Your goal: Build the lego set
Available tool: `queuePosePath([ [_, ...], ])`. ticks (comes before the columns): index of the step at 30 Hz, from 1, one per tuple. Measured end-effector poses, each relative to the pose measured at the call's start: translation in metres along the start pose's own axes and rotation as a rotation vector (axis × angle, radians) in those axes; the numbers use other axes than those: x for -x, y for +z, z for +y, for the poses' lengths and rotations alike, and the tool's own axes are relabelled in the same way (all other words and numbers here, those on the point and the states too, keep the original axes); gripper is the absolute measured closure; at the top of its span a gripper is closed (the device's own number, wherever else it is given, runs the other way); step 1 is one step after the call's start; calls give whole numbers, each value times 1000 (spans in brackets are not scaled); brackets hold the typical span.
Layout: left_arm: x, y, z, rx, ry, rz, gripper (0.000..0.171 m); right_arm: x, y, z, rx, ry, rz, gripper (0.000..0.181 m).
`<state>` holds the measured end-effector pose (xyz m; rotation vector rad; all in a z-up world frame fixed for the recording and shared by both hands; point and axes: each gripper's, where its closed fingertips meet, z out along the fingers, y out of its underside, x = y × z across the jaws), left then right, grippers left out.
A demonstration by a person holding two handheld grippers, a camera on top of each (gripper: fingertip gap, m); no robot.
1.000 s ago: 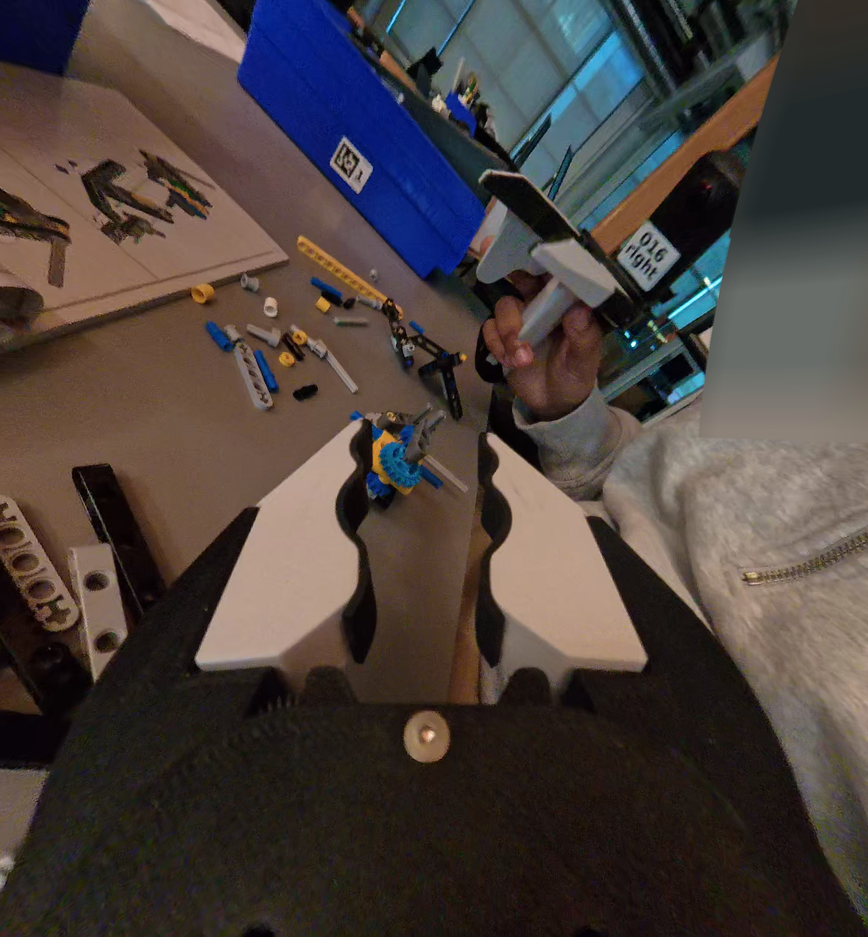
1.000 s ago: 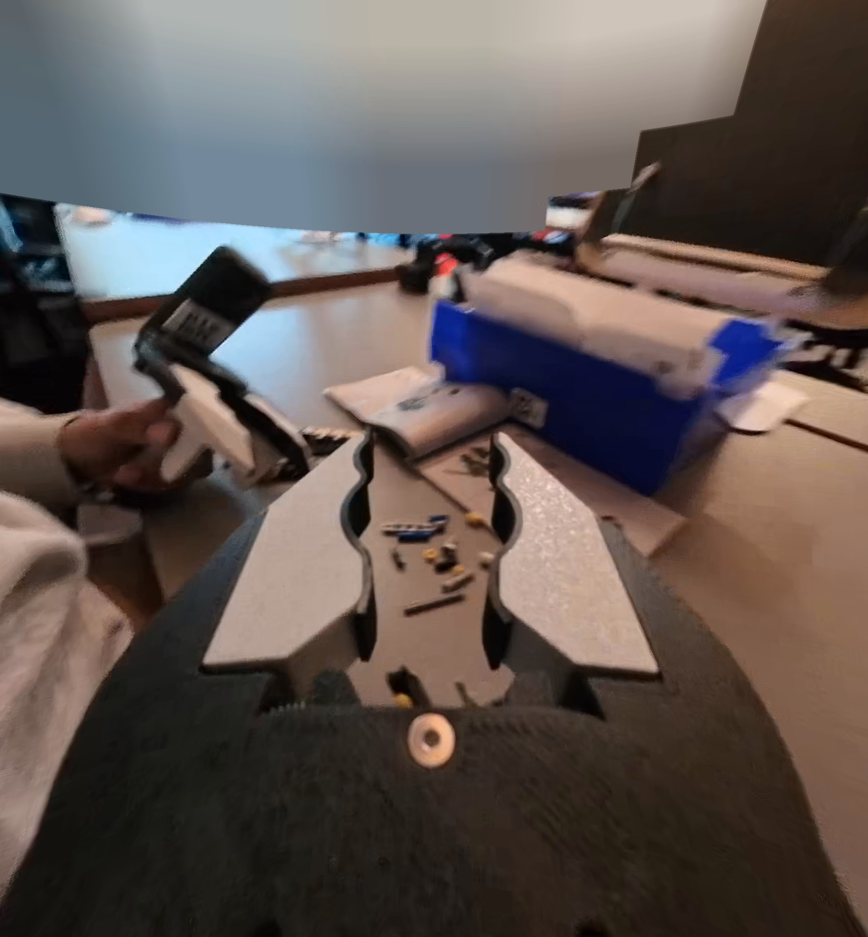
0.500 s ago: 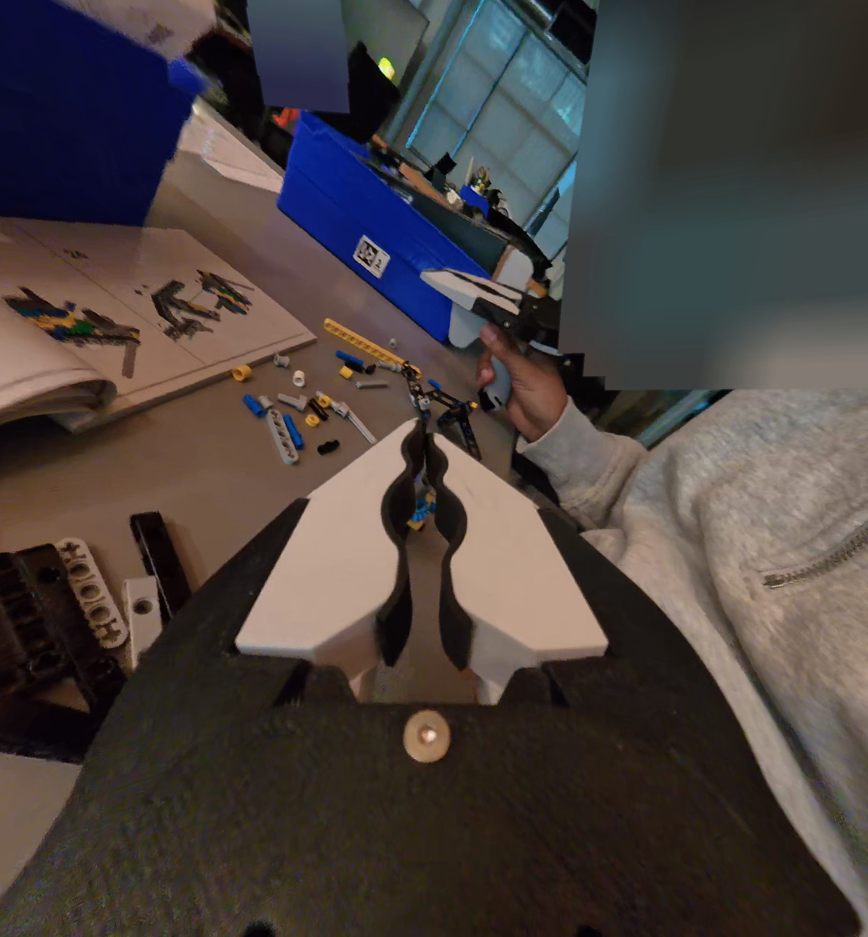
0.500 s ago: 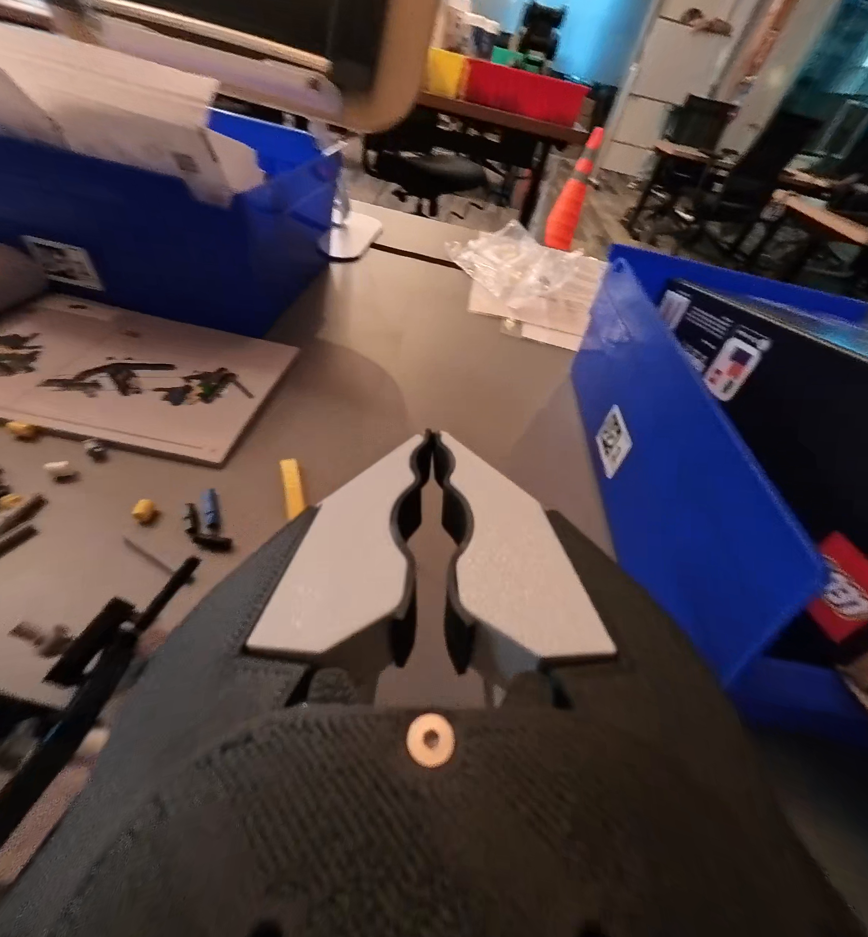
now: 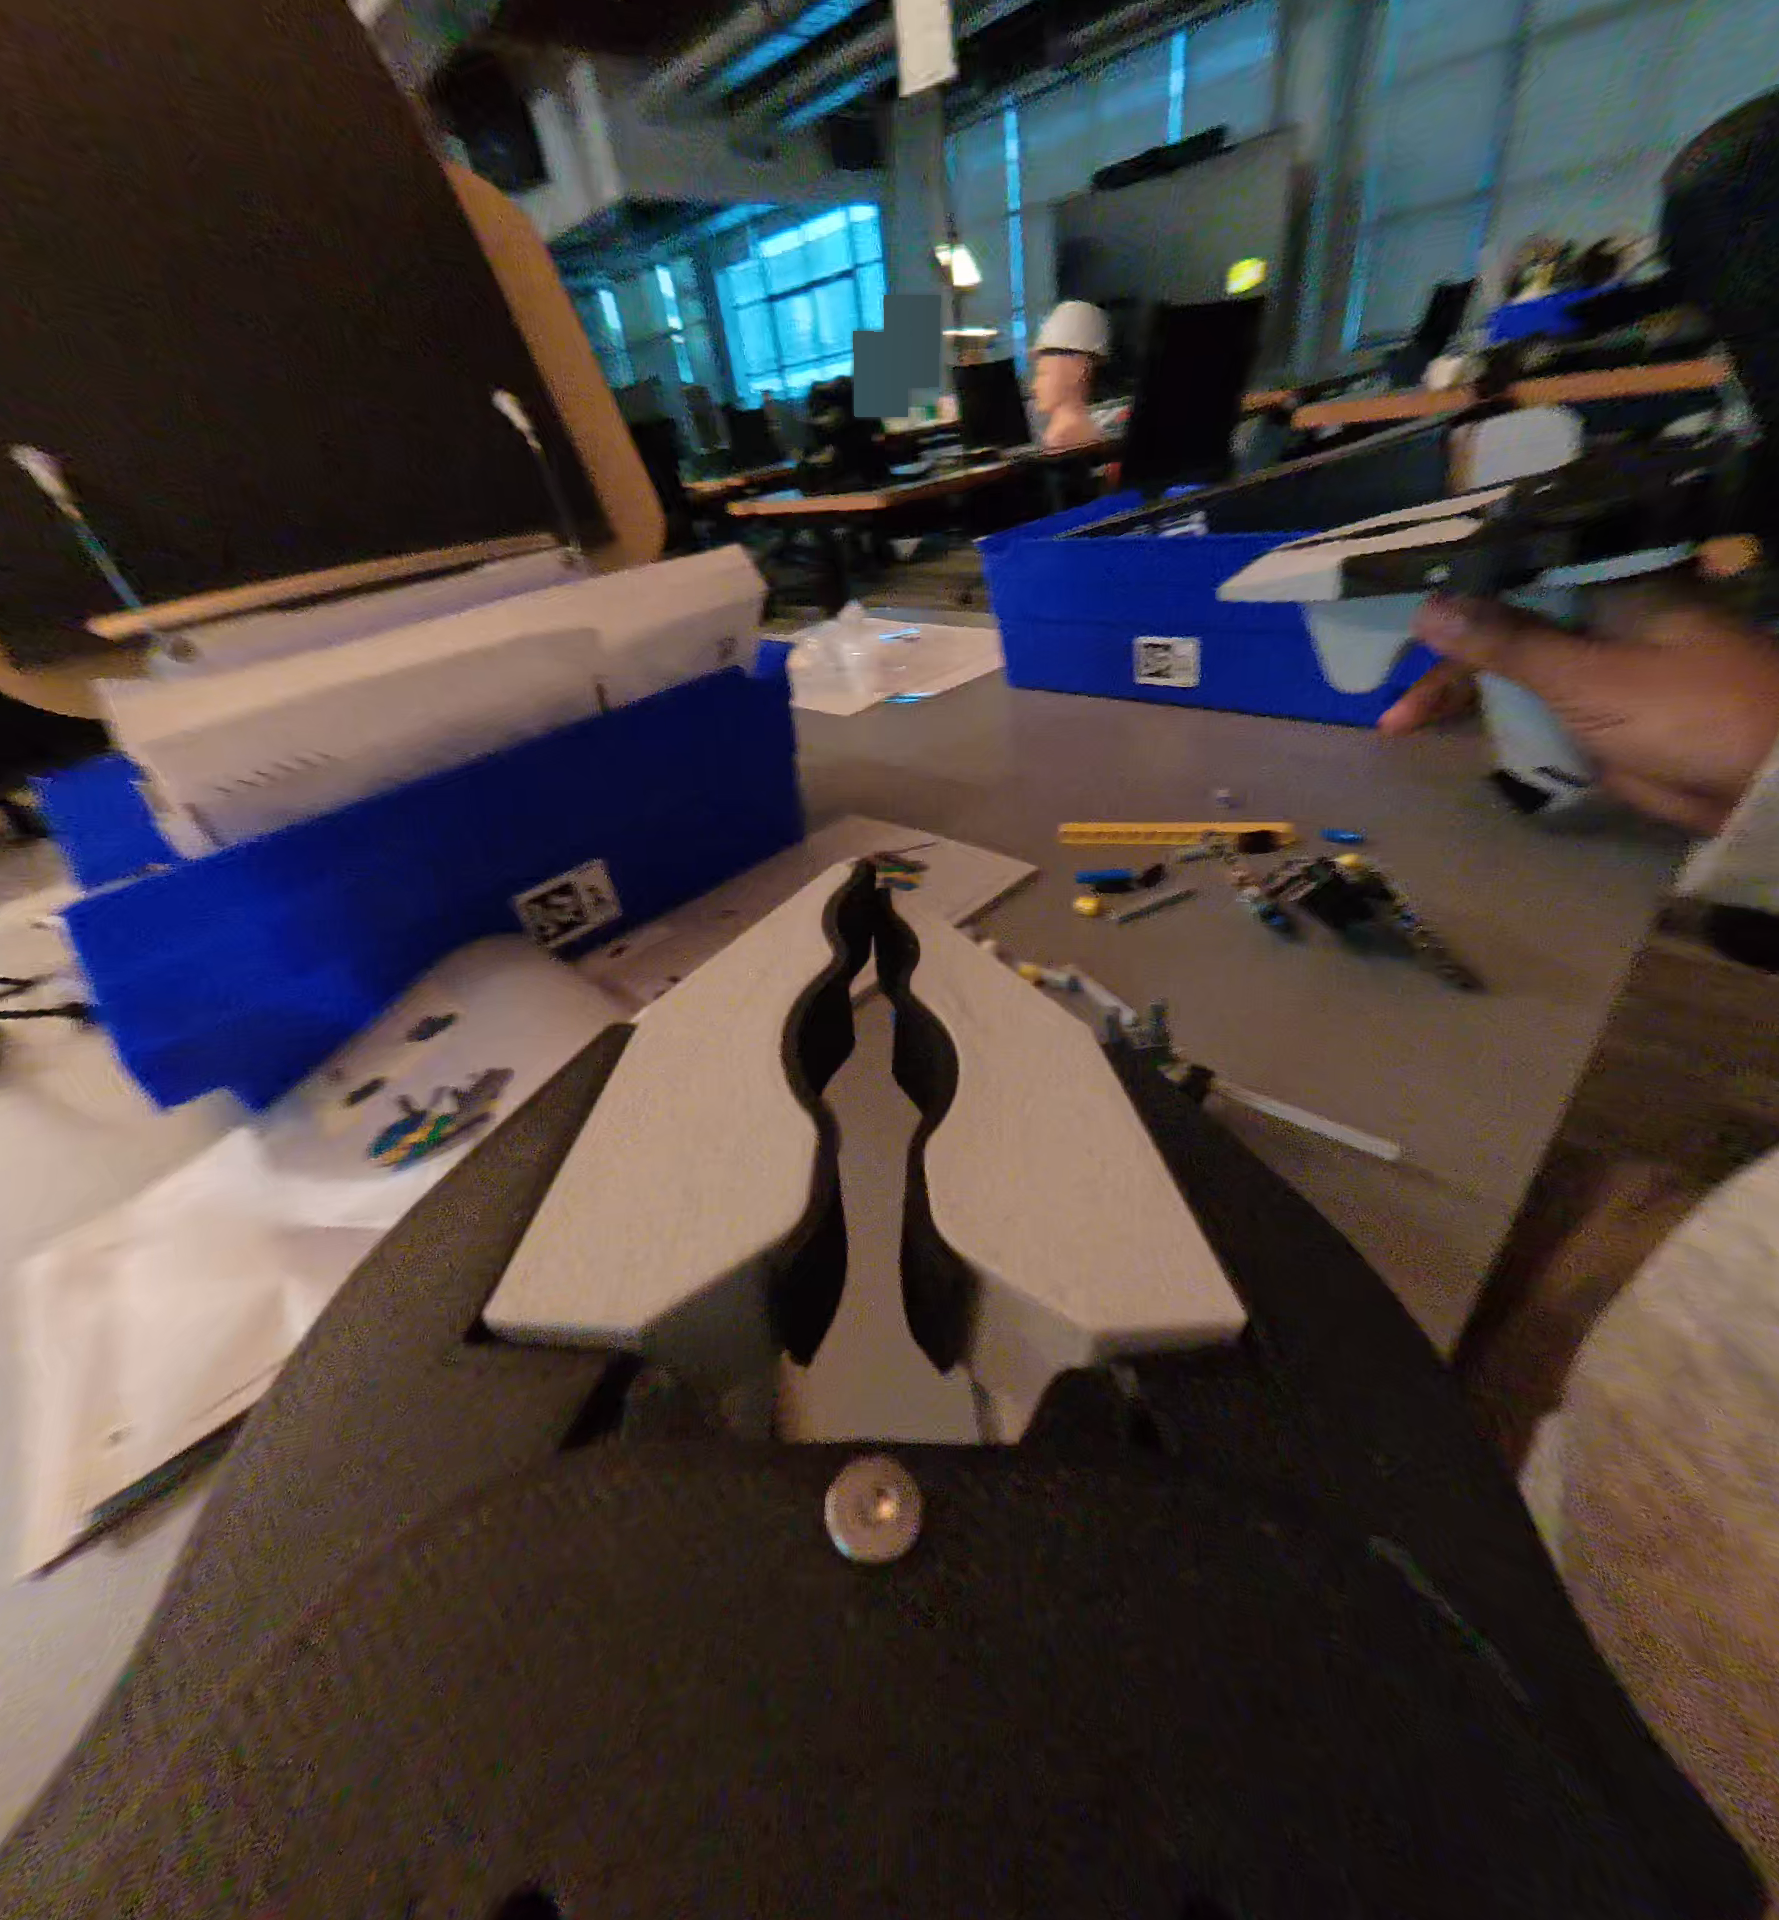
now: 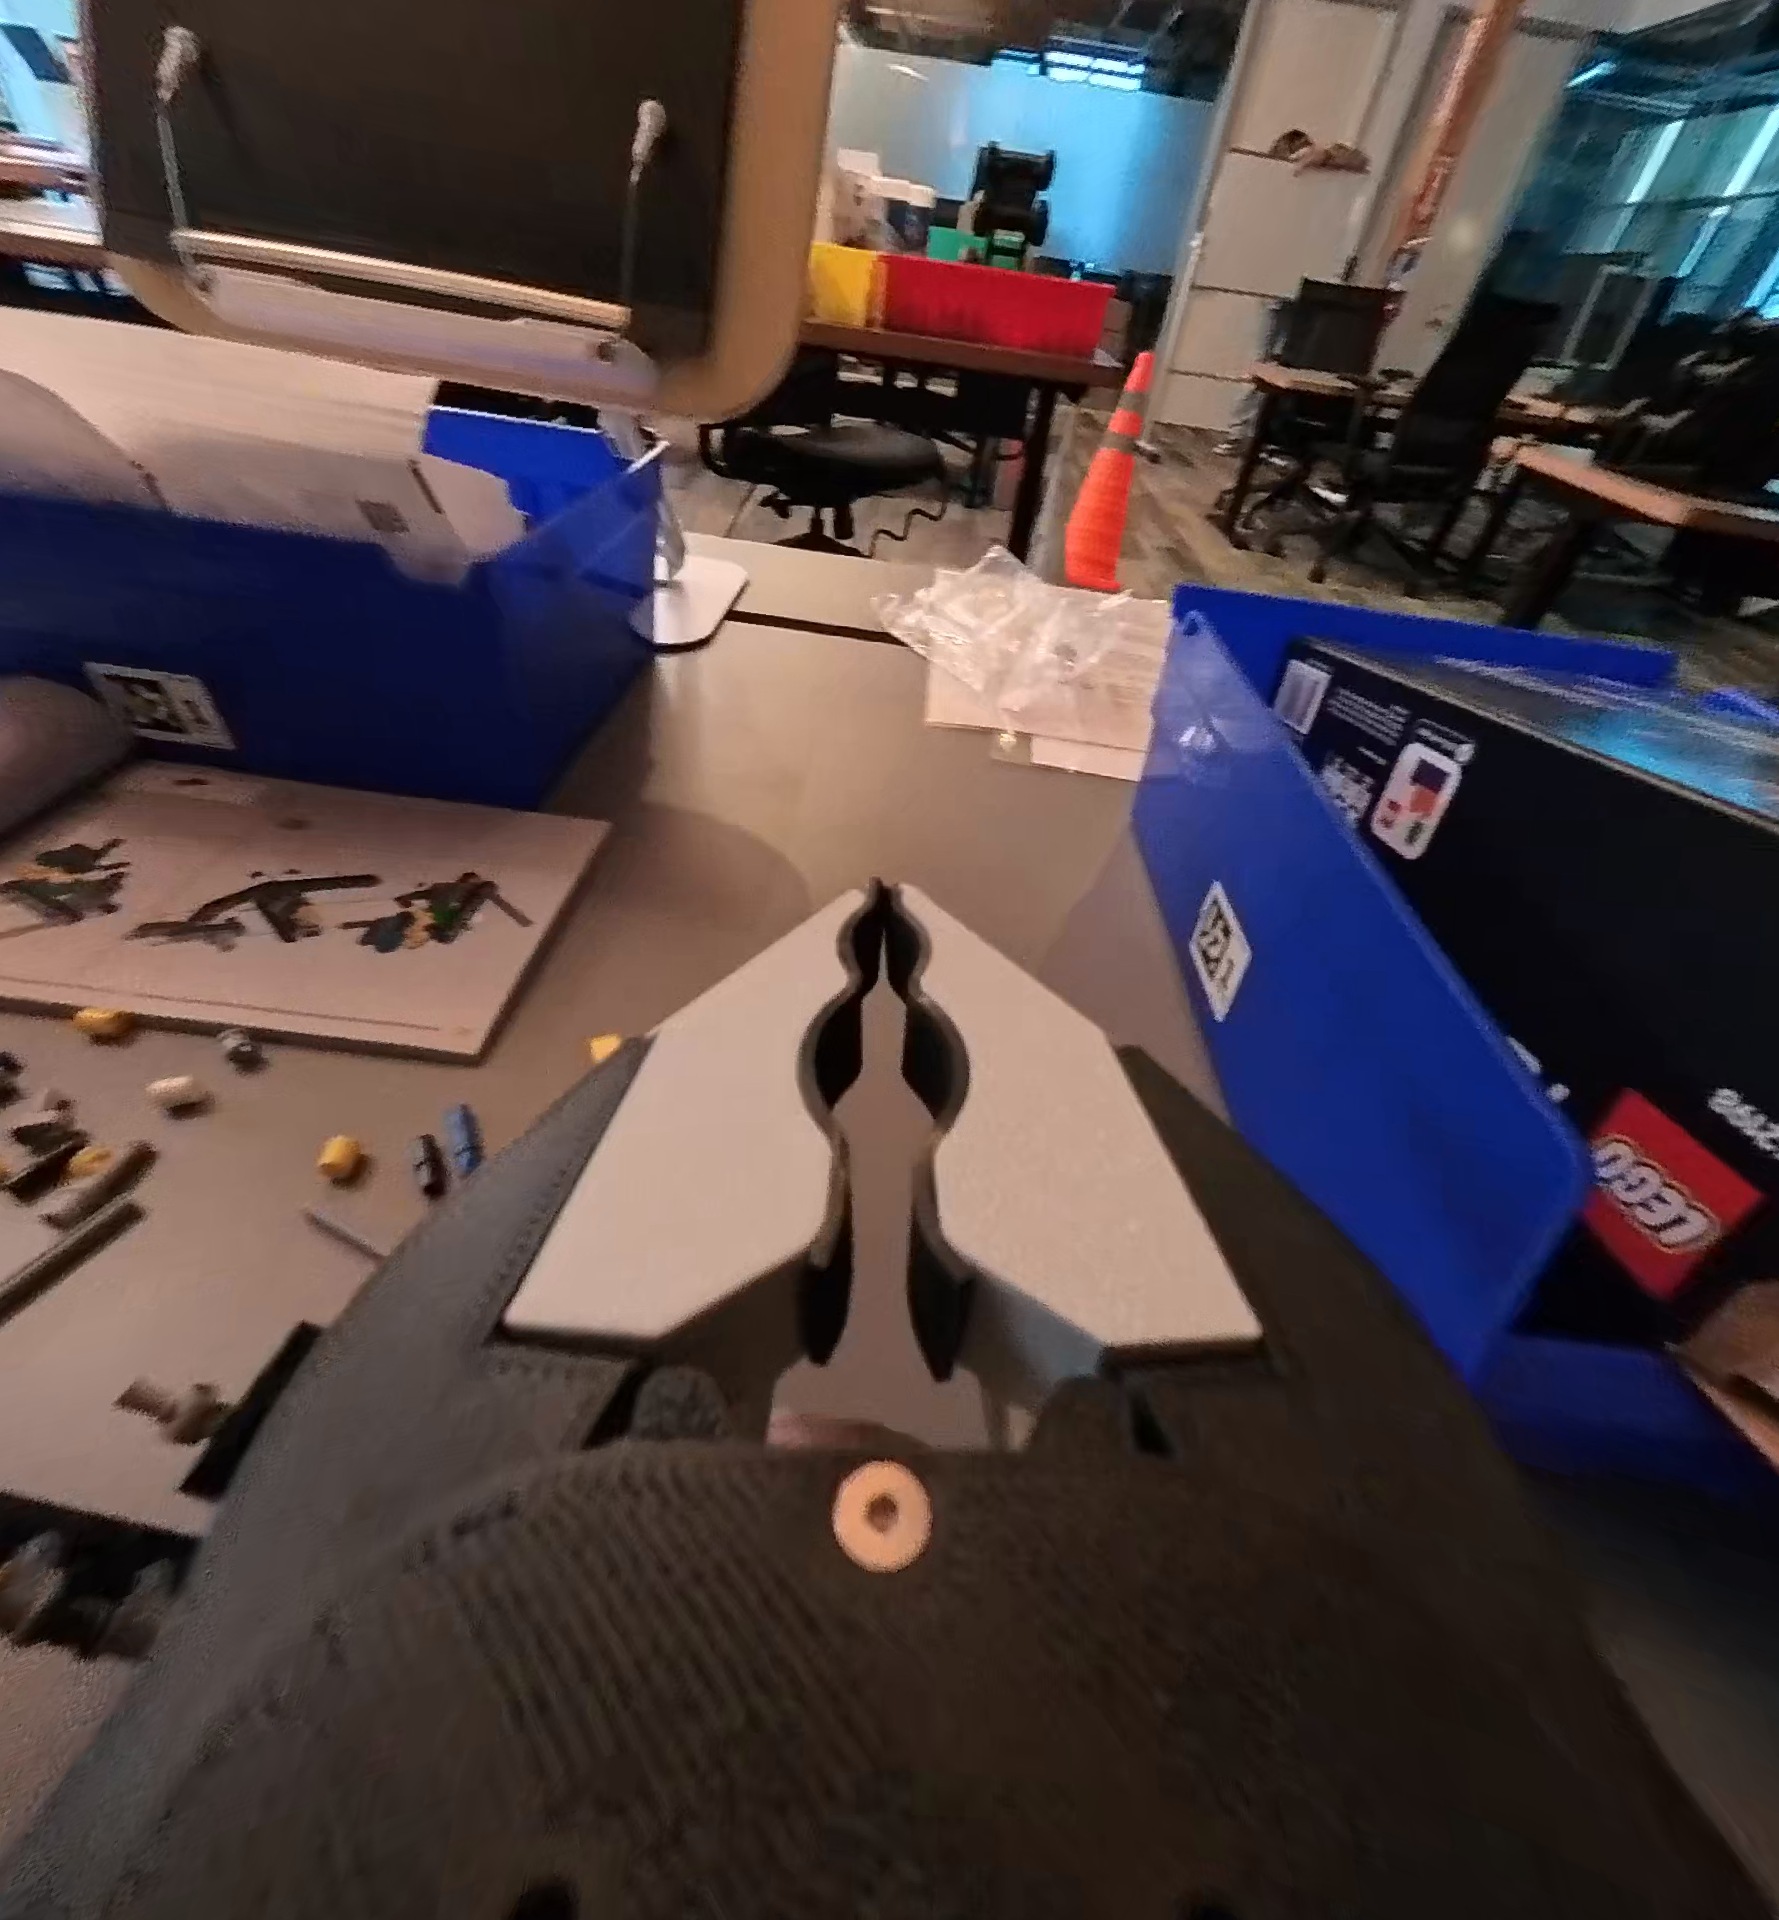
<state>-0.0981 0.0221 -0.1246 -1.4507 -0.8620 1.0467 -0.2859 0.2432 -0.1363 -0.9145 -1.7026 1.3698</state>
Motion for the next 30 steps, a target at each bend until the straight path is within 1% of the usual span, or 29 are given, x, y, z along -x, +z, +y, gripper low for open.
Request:
queuePosePath([
  [1,3,0,1,11,9,-26,171,4,0,0,3,0,-21,181],
  [2,3,0,3,25,-27,-23,171,9,-1,1,4,-8,-42,181],
  [5,9,-3,4,18,-212,6,171,27,-5,-3,-12,-90,-118,181],
  [7,17,-6,4,12,-274,2,171,33,-10,-7,-32,-124,-140,181],
  [10,20,-7,11,30,-266,-1,171,25,-14,-6,-58,-185,-86,181],
  [13,17,-8,12,31,-275,24,171,24,-13,-1,-46,-163,-88,181],
  [15,20,-8,15,46,-305,21,171,20,-10,2,-31,-138,-74,172],
  [16,21,-6,19,73,-318,17,171,18,-9,5,-21,-129,-66,170],
  [17,21,-3,26,130,-318,16,169,16,-7,9,-10,-116,-61,168],
  [18,19,0,36,207,-300,11,162,14,-5,12,4,-100,-58,166],
  [19,18,2,44,273,-268,0,159,12,-3,15,21,-86,-56,165],
  [20,17,3,49,307,-236,-9,157,10,-1,18,37,-77,-50,164],
  [22,16,3,48,305,-199,-27,155,9,2,21,66,-75,-44,165],
  [23,16,4,49,310,-192,-31,151,10,3,23,75,-80,-43,165],
  [25,16,5,53,341,-199,-31,136,11,4,24,88,-93,-42,164],
  [28,17,7,61,392,-223,-31,126,13,6,27,108,-102,-53,164],
  [30,18,8,63,404,-226,-35,123,13,7,29,121,-103,-55,164],
])
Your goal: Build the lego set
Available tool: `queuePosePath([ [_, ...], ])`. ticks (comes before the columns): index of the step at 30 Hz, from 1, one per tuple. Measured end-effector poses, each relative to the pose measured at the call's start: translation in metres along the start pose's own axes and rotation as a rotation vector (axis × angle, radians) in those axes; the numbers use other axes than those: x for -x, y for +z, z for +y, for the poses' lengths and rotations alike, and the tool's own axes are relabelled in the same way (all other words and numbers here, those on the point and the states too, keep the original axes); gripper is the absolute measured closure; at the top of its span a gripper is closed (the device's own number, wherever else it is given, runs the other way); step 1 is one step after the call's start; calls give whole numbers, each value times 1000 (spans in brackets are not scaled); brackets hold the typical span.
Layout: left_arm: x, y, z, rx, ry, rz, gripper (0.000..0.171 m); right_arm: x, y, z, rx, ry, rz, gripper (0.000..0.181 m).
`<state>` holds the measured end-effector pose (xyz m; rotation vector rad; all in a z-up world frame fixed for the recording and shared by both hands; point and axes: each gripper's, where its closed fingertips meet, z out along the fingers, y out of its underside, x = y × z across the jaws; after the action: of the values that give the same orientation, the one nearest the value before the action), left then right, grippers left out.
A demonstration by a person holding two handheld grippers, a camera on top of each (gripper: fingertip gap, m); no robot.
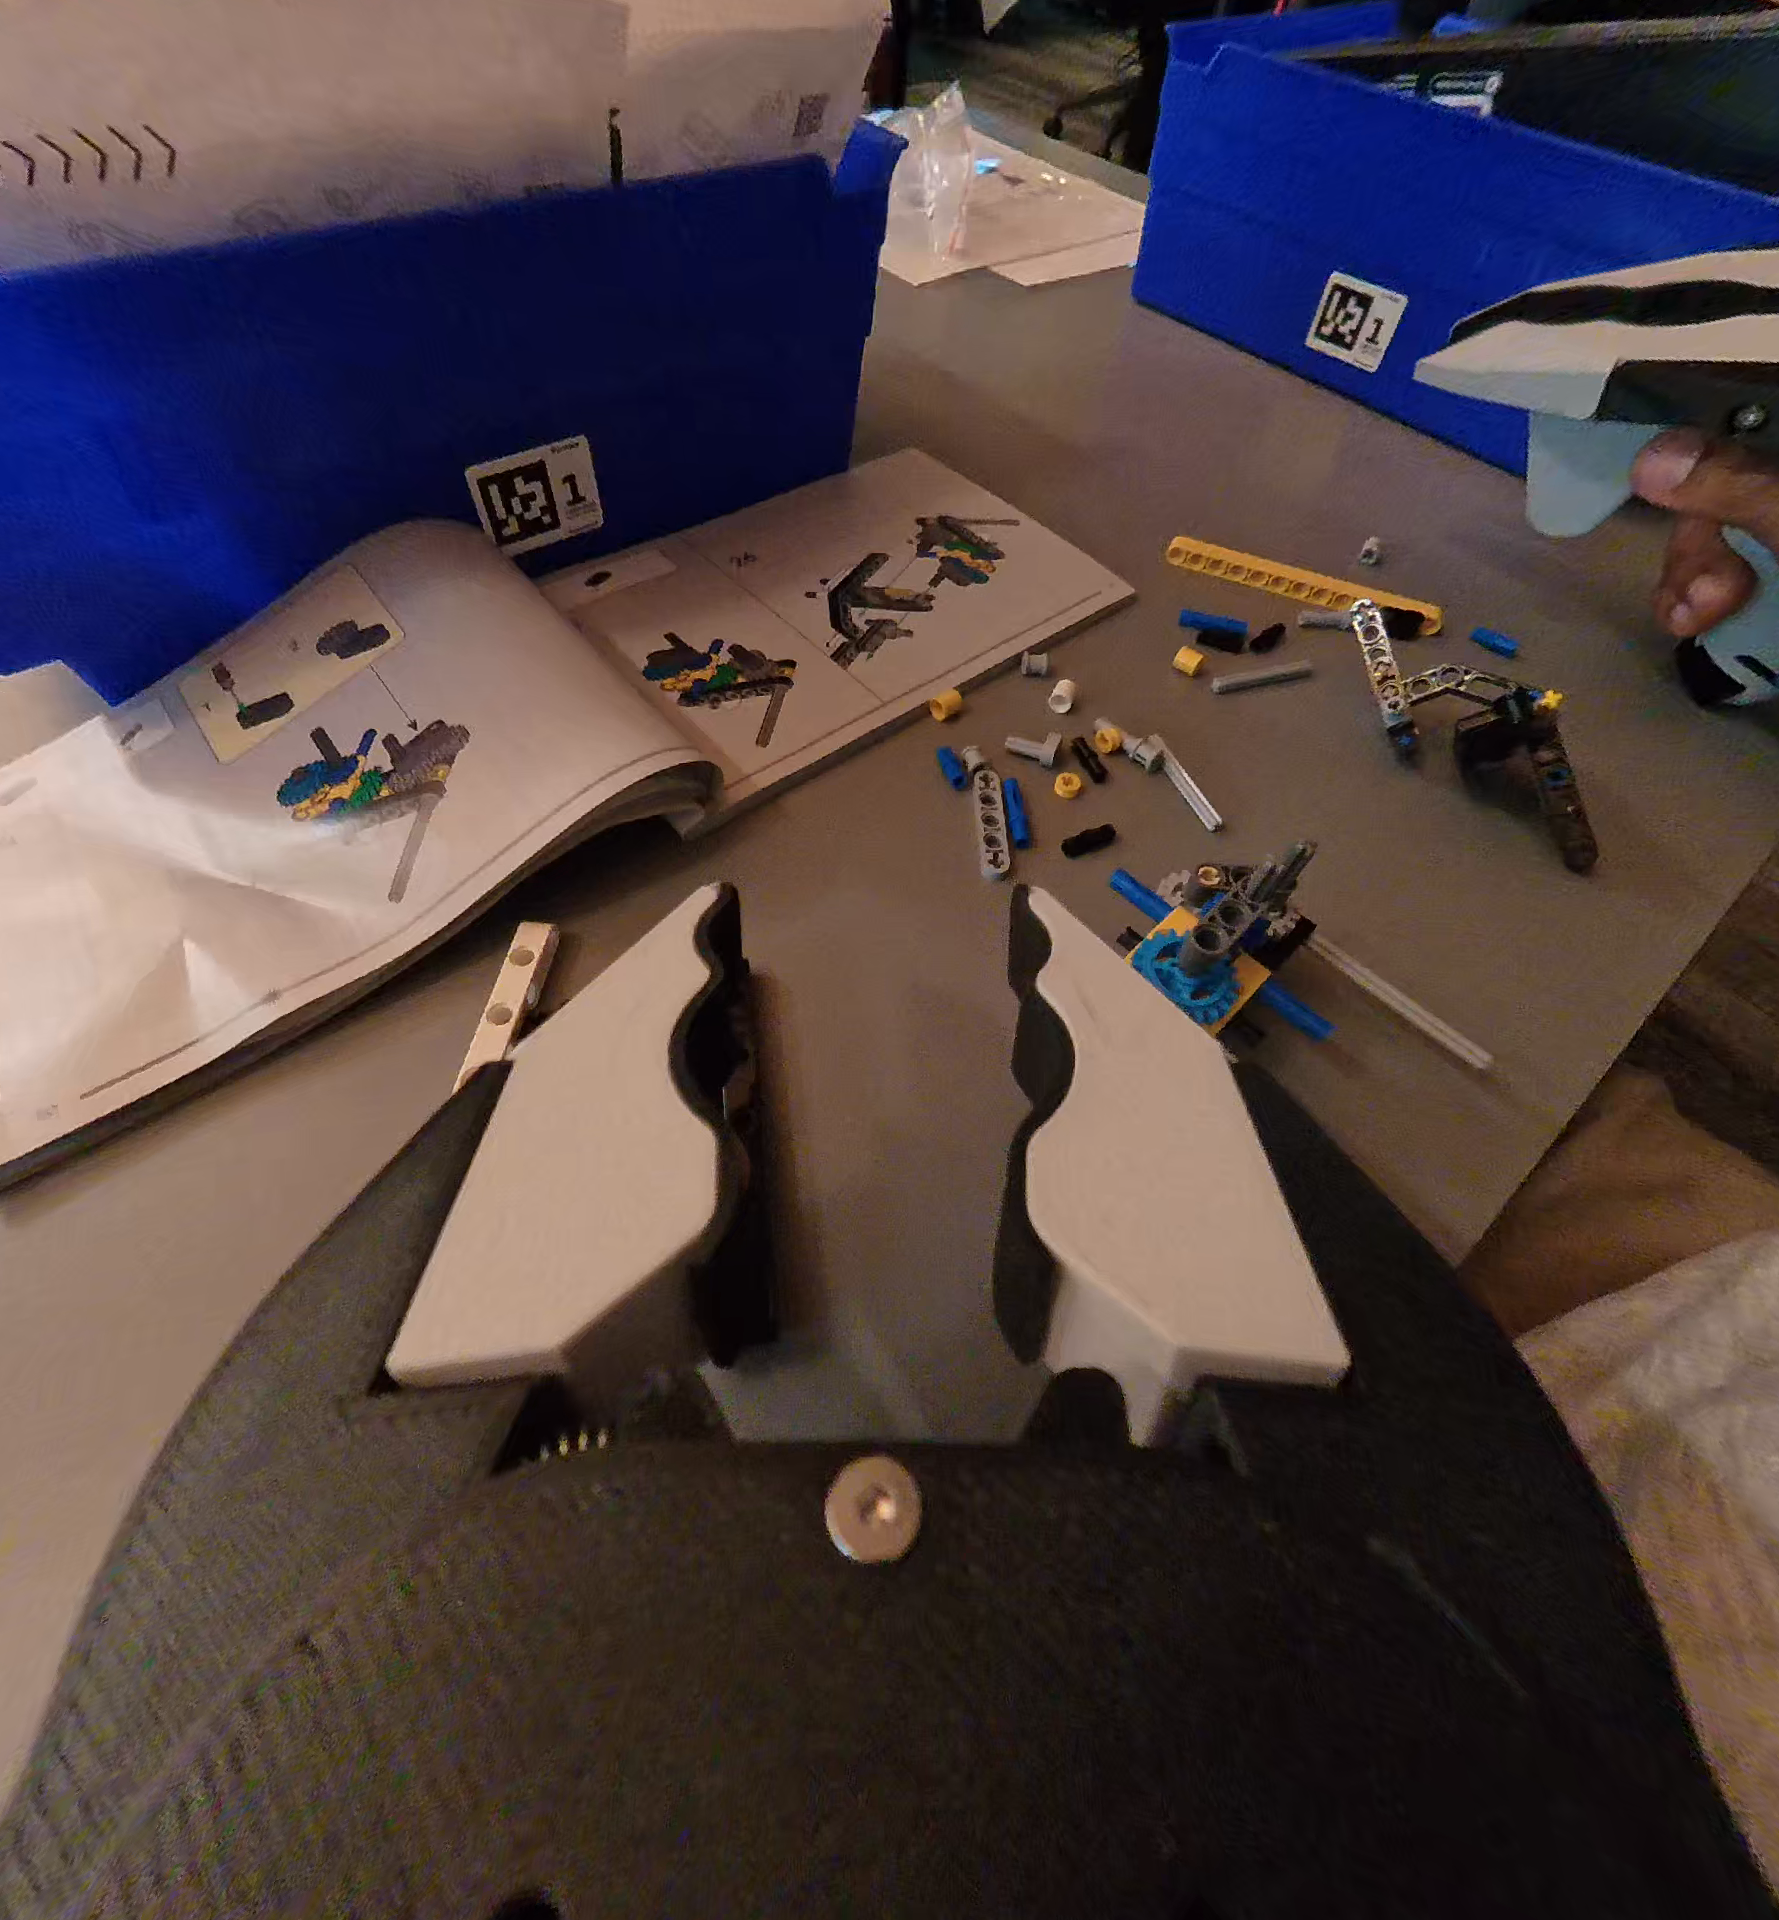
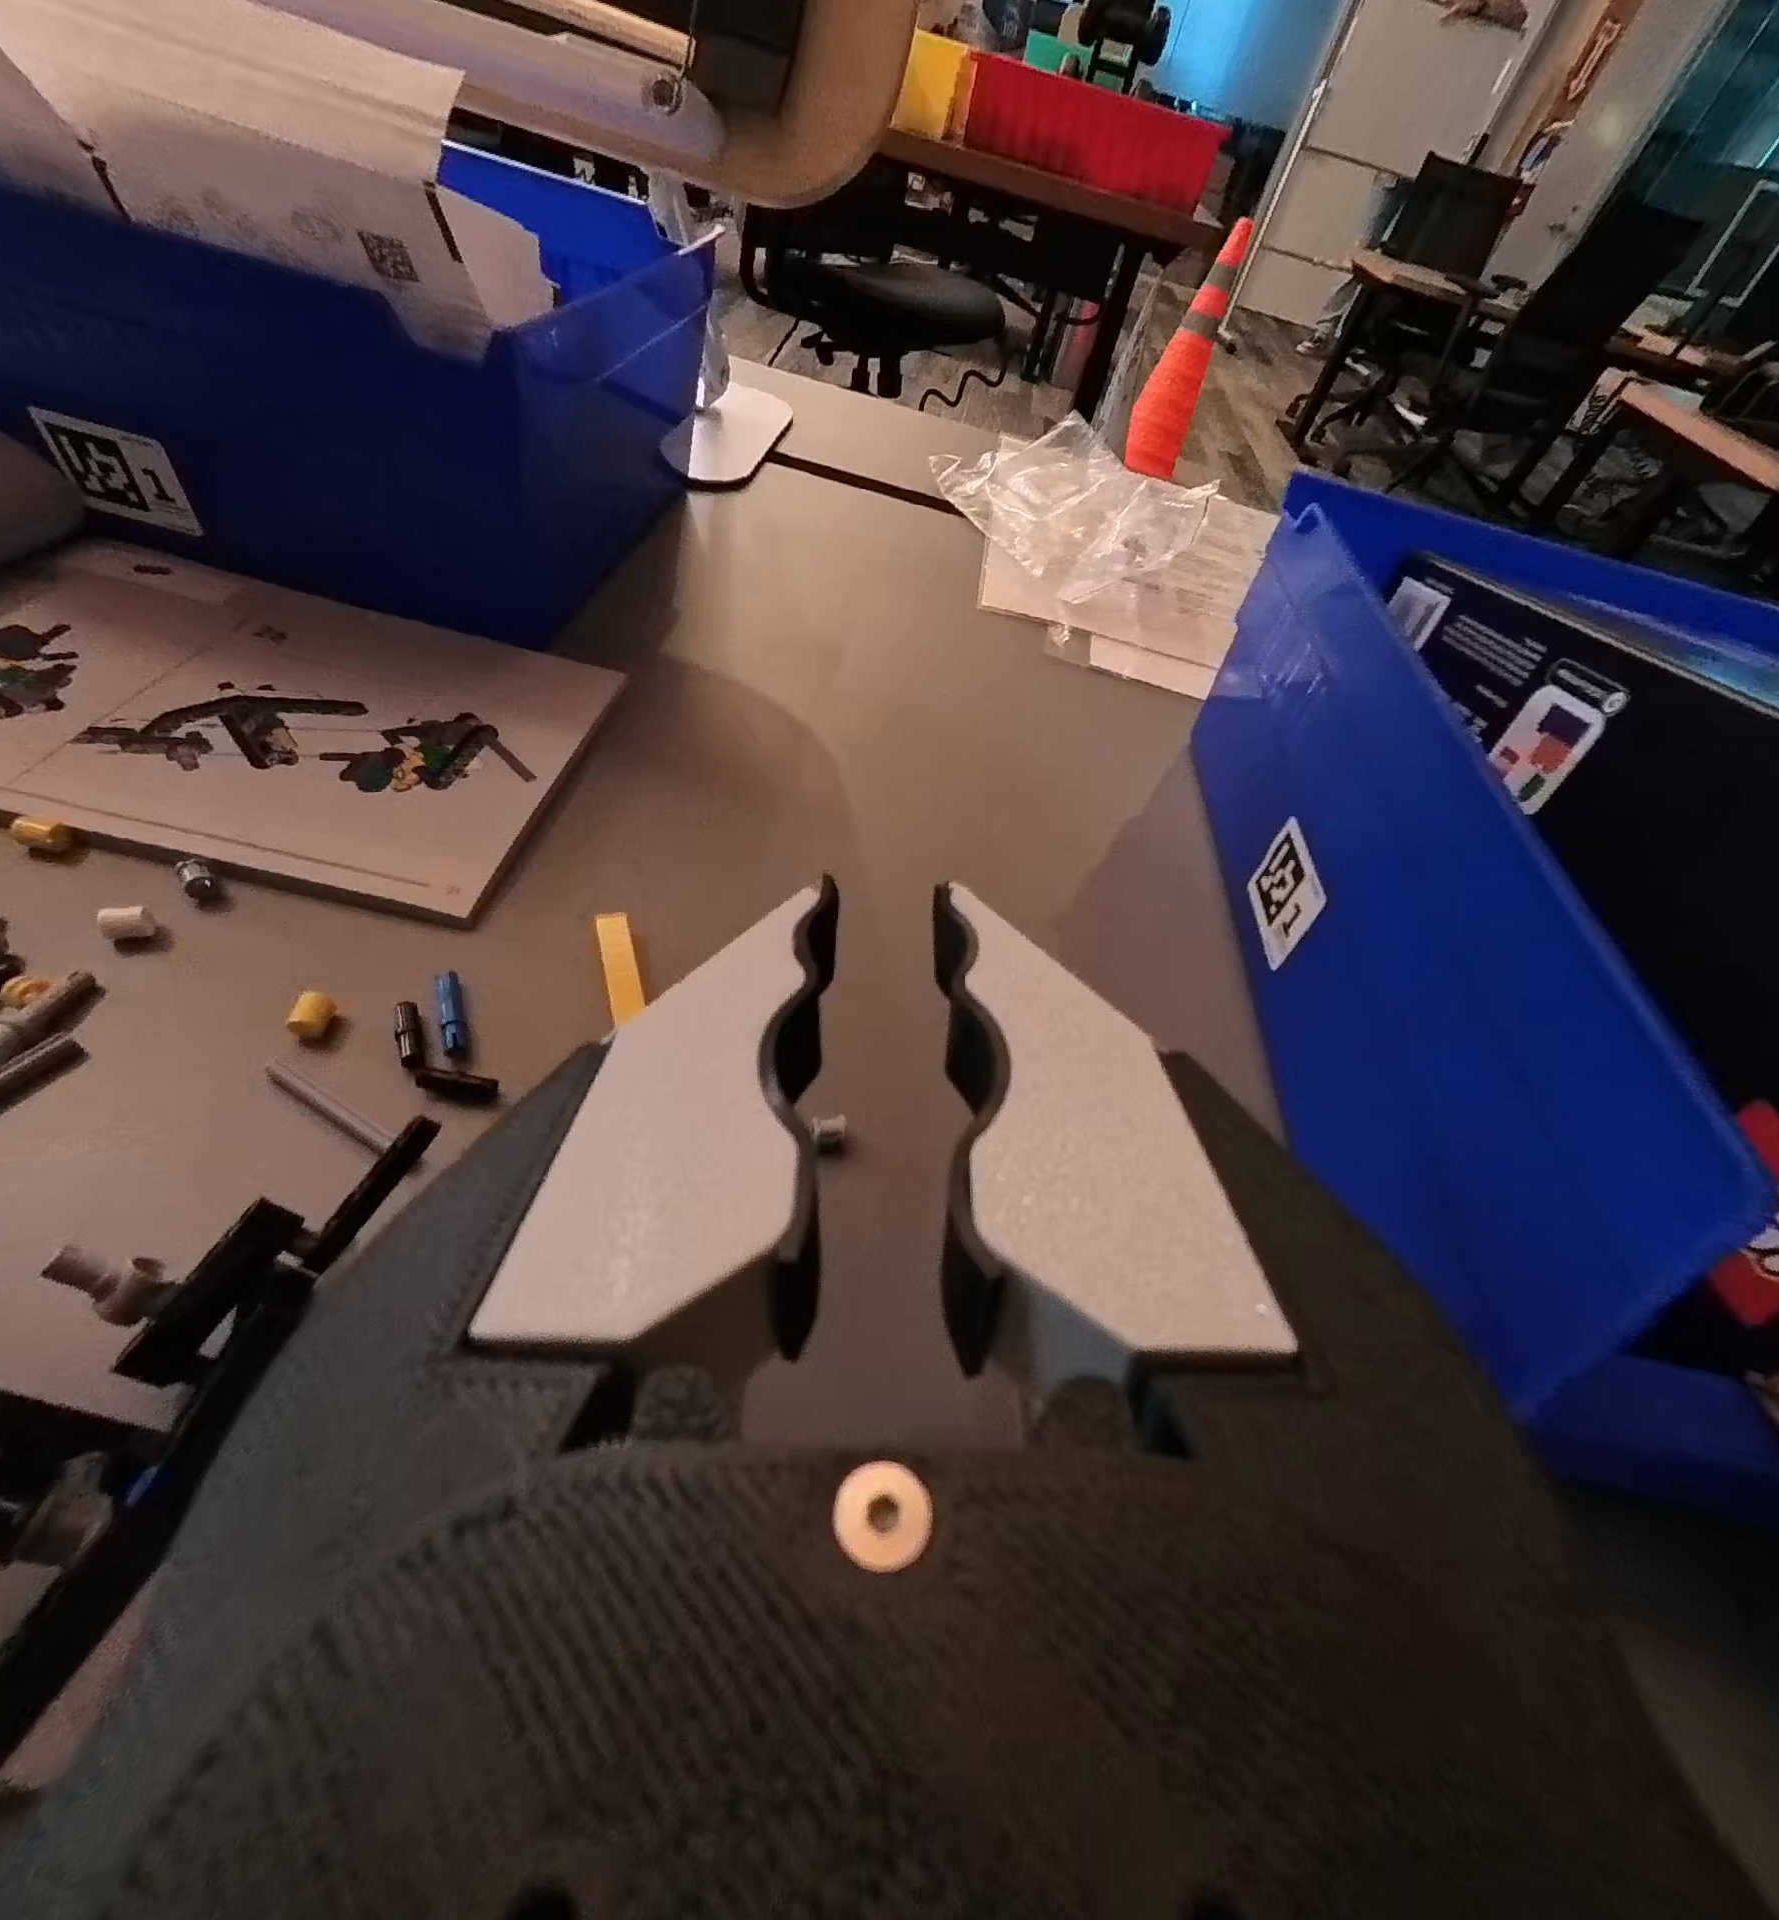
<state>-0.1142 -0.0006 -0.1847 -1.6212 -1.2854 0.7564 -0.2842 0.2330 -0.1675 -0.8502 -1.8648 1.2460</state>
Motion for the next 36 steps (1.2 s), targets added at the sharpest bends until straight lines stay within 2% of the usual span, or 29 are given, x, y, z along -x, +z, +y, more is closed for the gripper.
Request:
queuePosePath([
  [9,-2,5,6,46,33,-14,123,-2,2,0,4,42,-13,163],
  [36,-1,5,5,41,-15,24,132,2,2,1,10,24,-30,164],
])
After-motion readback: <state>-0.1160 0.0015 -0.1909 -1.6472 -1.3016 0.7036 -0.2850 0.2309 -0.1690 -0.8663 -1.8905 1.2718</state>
